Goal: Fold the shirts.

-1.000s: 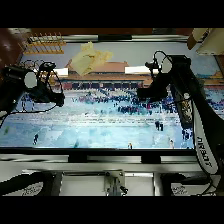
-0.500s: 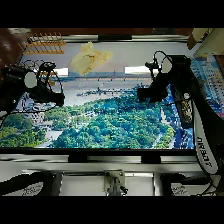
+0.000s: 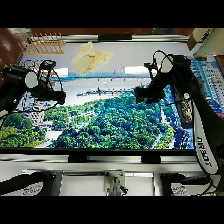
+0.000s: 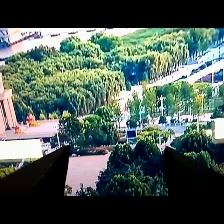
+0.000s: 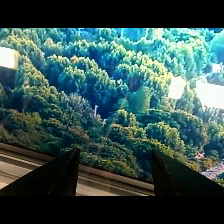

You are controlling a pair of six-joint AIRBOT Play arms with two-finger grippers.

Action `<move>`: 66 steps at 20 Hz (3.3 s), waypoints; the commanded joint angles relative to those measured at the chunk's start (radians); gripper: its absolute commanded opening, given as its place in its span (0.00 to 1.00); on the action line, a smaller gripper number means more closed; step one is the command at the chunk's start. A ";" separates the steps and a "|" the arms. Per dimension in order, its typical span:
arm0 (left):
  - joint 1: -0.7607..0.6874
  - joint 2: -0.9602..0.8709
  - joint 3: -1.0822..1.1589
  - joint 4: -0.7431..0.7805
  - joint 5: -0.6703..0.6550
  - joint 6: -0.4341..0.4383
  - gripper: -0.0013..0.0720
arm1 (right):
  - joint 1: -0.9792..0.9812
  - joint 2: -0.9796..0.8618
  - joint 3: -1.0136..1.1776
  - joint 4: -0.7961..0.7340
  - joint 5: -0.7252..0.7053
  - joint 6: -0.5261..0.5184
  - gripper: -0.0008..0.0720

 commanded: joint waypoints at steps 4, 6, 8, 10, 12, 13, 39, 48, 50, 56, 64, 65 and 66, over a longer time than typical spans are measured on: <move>0.004 -0.057 0.000 -0.033 0.230 0.000 1.00 | 0.002 0.000 0.000 0.025 -0.011 -0.002 0.79; 0.000 -0.089 0.000 -0.070 0.266 0.000 1.00 | 0.002 0.000 0.000 0.025 -0.032 -0.009 0.79; 0.007 -0.136 0.018 -0.072 0.401 -0.061 0.94 | 0.002 0.000 0.000 0.027 -0.082 -0.006 0.79; 0.052 -0.242 0.124 -0.120 0.460 -0.149 0.94 | 0.002 0.000 0.000 0.051 -0.135 0.010 0.79; 0.105 -0.379 0.289 -0.223 0.502 -0.148 0.96 | 0.002 0.000 0.000 0.100 -0.166 0.013 0.79; 0.127 -0.446 0.373 -0.266 0.524 -0.148 0.96 | 0.002 0.000 0.000 0.114 -0.169 0.013 0.79; 0.218 -0.925 0.679 -0.747 0.716 -0.103 0.93 | 0.002 0.000 0.000 0.177 -0.153 0.011 0.79; 0.215 -0.937 0.679 -0.817 0.724 -0.103 0.36 | 0.002 0.000 0.000 0.177 -0.146 0.011 0.79; 0.211 -0.944 0.679 -0.836 0.725 -0.103 0.33 | 0.002 0.000 0.000 0.177 -0.145 0.011 0.79; 0.212 -0.944 0.679 -0.836 0.734 -0.103 0.06 | 0.002 0.000 0.000 0.175 -0.147 0.011 0.79; 0.214 -0.713 0.679 -0.824 0.613 0.204 0.06 | 0.000 0.023 0.000 0.167 -0.141 0.006 0.79; 0.214 -0.633 0.679 -0.793 0.560 0.267 0.06 | 0.000 0.047 0.000 0.139 -0.132 0.002 0.79; 0.211 -0.537 0.678 -0.745 0.502 0.312 0.06 | 0.001 0.084 0.001 0.089 -0.116 0.003 0.79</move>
